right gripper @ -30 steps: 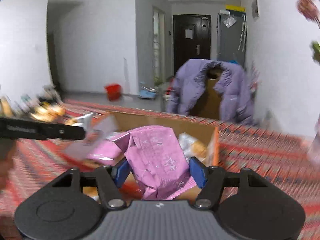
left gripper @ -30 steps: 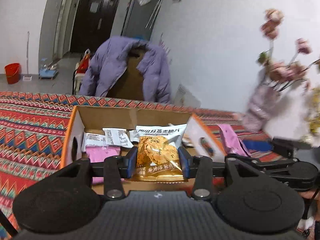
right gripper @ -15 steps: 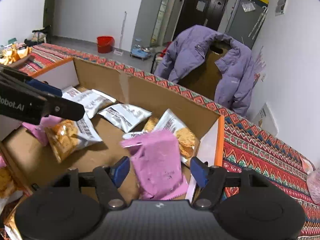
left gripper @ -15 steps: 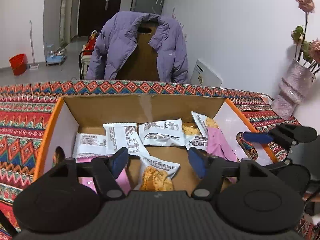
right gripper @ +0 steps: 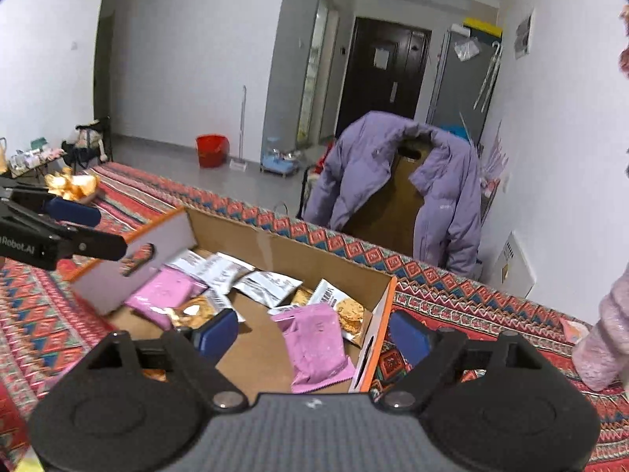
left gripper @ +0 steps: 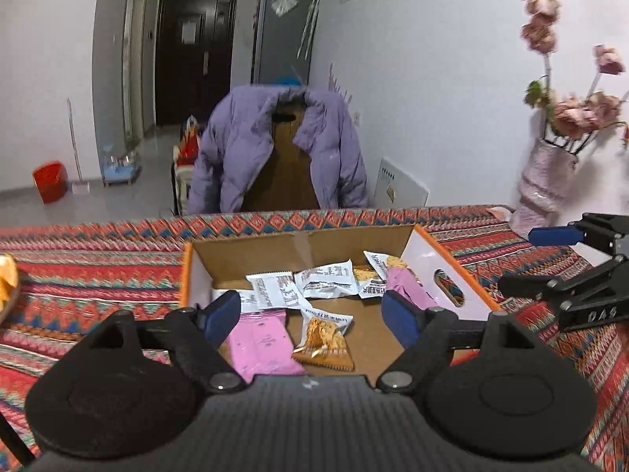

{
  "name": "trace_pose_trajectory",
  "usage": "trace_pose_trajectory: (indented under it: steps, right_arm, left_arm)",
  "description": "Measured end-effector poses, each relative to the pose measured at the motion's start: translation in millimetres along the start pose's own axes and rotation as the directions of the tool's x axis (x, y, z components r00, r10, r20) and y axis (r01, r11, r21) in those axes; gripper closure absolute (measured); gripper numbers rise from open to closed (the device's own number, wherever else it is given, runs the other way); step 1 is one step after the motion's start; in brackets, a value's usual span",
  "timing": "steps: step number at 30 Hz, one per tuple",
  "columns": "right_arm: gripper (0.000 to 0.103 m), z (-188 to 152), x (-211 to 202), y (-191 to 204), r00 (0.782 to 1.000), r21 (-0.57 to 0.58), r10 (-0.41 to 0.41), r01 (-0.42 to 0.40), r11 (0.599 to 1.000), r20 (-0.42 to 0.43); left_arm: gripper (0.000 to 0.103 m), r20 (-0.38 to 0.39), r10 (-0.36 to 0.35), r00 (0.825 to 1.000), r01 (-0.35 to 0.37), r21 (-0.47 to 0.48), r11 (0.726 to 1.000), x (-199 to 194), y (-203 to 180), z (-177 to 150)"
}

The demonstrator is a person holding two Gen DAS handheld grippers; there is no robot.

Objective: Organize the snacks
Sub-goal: 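Return both open grippers to the snack pile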

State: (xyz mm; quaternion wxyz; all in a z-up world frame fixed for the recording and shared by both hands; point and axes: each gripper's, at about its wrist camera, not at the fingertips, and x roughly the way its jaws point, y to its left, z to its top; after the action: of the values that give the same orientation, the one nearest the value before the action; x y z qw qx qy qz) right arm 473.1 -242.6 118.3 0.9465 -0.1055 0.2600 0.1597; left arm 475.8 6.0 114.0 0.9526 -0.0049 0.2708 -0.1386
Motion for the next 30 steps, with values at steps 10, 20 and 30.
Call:
trace_pose_trajectory:
  steps: [10, 20, 30]
  right_arm:
    - [0.013, -49, -113, 44, 0.991, 0.011, 0.043, -0.045, 0.999, 0.128]
    - [0.007, -131, -181, 92, 0.986, 0.014, 0.042, -0.045, 0.999, 0.161]
    - [0.006, -200, -204, 109, 0.994, 0.089, 0.029, -0.039, 0.995, 0.102]
  left_arm:
    - [0.016, 0.132, 0.036, 0.991, -0.042, 0.04, 0.998, -118, -25, -67]
    - [0.008, 0.158, 0.104, 0.982, -0.091, -0.088, 0.992, -197, -38, -151]
    - [0.008, 0.055, 0.13, 0.99, -0.124, -0.11, 0.986, -216, -49, -203]
